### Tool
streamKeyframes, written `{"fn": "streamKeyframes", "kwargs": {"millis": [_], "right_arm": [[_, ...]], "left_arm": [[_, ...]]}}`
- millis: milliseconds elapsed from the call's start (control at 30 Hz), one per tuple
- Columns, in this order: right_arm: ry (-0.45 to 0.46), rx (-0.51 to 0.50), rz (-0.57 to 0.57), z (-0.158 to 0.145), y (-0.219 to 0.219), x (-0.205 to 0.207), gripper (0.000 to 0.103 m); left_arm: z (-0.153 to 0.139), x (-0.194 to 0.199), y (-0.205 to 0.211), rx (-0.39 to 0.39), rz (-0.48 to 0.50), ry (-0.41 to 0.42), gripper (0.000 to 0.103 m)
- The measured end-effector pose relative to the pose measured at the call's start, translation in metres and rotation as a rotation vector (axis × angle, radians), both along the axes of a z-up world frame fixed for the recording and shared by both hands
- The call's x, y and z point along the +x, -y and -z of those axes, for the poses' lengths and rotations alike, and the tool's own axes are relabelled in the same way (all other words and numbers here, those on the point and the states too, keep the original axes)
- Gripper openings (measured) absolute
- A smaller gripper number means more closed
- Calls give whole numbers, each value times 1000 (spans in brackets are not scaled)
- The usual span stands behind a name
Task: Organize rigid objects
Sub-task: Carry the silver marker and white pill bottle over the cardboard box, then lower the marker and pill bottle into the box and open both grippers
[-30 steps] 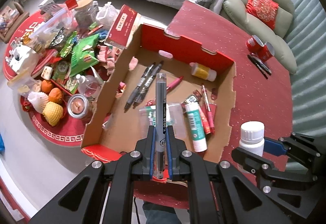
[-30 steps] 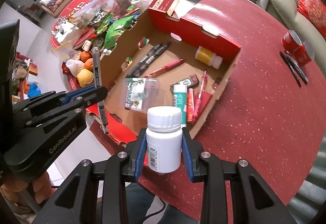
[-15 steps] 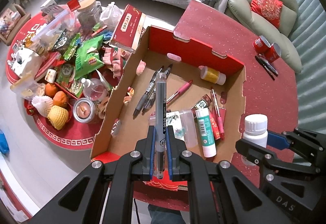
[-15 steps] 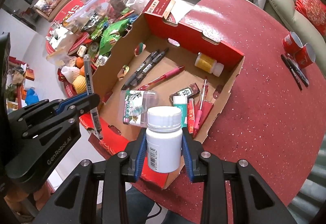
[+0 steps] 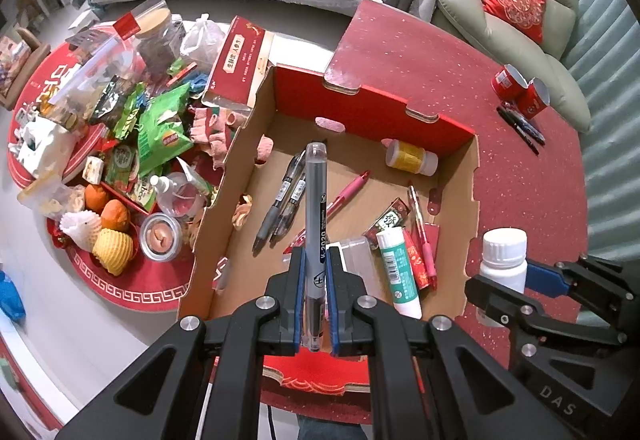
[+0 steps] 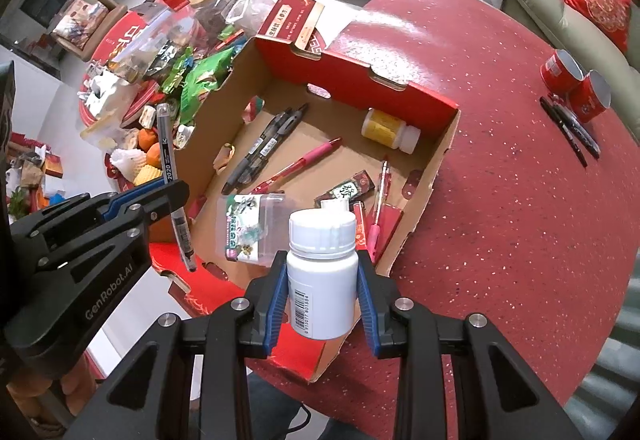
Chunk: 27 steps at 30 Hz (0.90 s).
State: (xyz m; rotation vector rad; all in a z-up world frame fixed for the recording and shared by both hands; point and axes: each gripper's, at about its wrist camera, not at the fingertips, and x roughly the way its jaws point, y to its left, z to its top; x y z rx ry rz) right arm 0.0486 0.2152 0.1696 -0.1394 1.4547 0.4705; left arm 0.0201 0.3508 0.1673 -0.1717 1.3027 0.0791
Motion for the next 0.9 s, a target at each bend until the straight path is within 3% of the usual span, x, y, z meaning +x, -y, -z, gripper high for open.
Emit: {"fn": "streamKeyframes", "kwargs": {"millis": [900], "right_arm": [[20,-48,-16,10,-13,24,34]], "left_arm": [[18,32,-2,46,-1,-38,10]]}}
